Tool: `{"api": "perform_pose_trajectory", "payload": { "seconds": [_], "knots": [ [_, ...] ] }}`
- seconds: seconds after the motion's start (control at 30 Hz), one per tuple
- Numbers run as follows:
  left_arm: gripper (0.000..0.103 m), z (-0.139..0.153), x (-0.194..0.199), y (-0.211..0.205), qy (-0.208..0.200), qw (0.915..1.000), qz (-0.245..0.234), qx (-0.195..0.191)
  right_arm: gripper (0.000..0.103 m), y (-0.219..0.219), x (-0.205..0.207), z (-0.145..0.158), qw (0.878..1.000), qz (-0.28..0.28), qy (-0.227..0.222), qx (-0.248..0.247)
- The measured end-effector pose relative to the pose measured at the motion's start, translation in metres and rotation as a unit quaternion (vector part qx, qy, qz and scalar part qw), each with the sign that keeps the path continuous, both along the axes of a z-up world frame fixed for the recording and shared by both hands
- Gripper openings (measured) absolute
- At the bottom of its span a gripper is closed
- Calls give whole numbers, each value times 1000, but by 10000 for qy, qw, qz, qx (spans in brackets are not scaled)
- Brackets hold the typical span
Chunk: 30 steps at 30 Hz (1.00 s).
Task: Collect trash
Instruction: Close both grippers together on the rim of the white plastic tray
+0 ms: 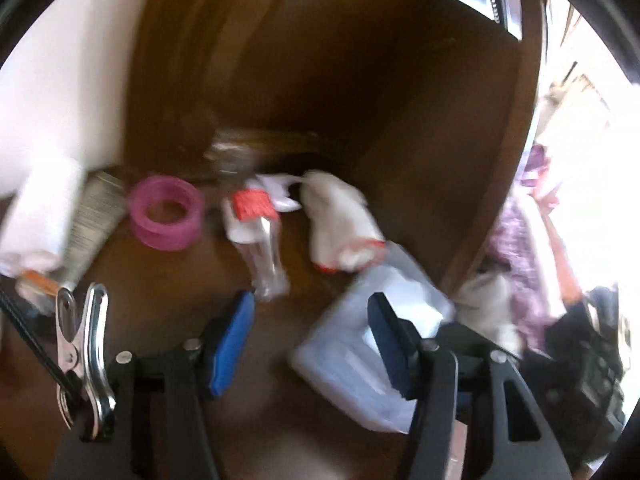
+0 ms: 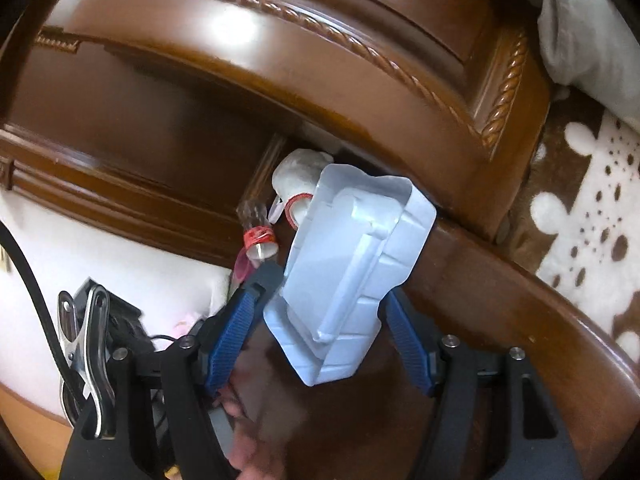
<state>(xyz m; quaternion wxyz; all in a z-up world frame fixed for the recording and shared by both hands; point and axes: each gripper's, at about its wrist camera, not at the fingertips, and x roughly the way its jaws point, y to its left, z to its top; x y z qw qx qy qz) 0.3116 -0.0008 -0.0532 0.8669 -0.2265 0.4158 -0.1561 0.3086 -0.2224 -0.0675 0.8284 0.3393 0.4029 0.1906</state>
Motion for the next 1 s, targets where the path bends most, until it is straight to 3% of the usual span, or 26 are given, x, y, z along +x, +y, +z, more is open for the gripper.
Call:
{"api": "perform_pose_trajectory", "payload": {
  "seconds": [0.07, 0.13, 0.17, 0.2, 0.23, 0.33, 0.4, 0.53, 0.57, 0.73, 1.0],
  "knots": [
    [52, -2, -3, -3, 25, 9999, -104, -94, 68, 2, 4, -1, 9999, 96, -100, 52],
    [54, -4, -6, -2, 22, 9995, -155, -260, 60, 1, 5, -4, 9995, 120, -236, 200],
    [54, -3, -10, -2, 8, 9996, -134, -256, 51, -1, 3, -6, 9990, 28, -348, 262],
    [50, -2, -14, -2, 31, 9995, -124, -288, 24, -3, 2, -9, 9993, -63, -312, 180],
    [48, -3, -17, 2, 52, 9993, -91, -348, 26, -4, 2, -12, 9997, -128, -209, -10],
    [40, -6, -18, 12, 90, 9984, -98, -555, 24, -10, 1, -20, 9993, -34, -295, 207],
    [27, -5, -22, 16, 60, 9978, -38, -660, 24, -12, -1, -20, 9992, -1, -351, 164],
    [12, 4, -23, 17, -102, 9985, 105, -534, 20, -13, -3, -21, 9988, -1, -466, 158],
    [0, 4, -24, 18, -124, 9981, 75, -601, 4, -15, -4, -21, 9986, -17, -494, 173],
    [0, 4, -35, 16, -149, 9985, 58, -517, 4, -24, -13, -12, 9983, 23, -560, 149],
    [0, 23, -66, 20, -399, 9955, 123, -850, 3, -20, -24, -4, 9955, 210, -871, 305]
  ]
}}
